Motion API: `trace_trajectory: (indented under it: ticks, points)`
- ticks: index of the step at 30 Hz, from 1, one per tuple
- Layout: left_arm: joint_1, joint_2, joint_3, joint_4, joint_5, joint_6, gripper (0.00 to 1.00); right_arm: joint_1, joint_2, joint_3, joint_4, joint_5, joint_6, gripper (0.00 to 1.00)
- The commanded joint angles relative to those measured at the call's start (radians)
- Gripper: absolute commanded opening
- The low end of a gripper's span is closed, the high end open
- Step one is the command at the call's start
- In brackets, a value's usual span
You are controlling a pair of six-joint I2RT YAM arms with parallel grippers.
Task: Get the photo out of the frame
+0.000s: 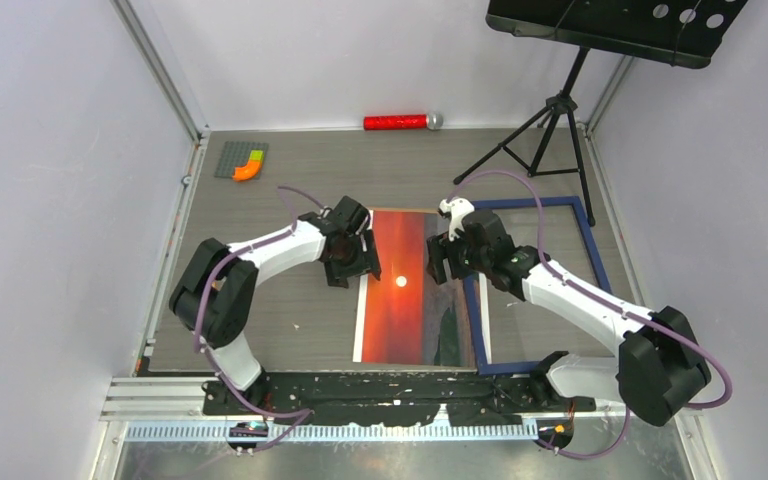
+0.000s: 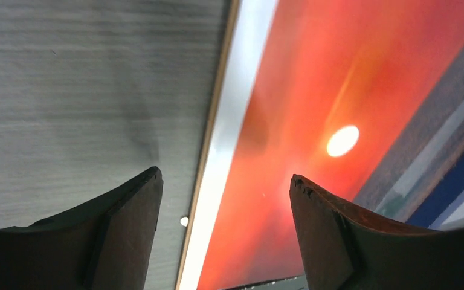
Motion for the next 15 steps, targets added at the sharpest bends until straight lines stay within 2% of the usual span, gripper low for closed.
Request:
trace_trajectory:
  ticks: [1, 8, 15]
  points:
    - [0.026, 0.035, -0.008, 0.131, 0.055, 0.005, 0.77, -0.004, 0.007, -0.005, 0.040, -0.019, -0.009, 0.76]
    - [0.026, 0.074, -0.056, 0.273, 0.208, -0.032, 0.77, -0.003, 0.009, -0.006, 0.036, -0.009, -0.014, 0.77]
    - [0.023, -0.039, -0.117, 0.325, 0.251, -0.064, 0.77, -0.003, 0.010, -0.006, 0.040, -0.013, -0.015, 0.77]
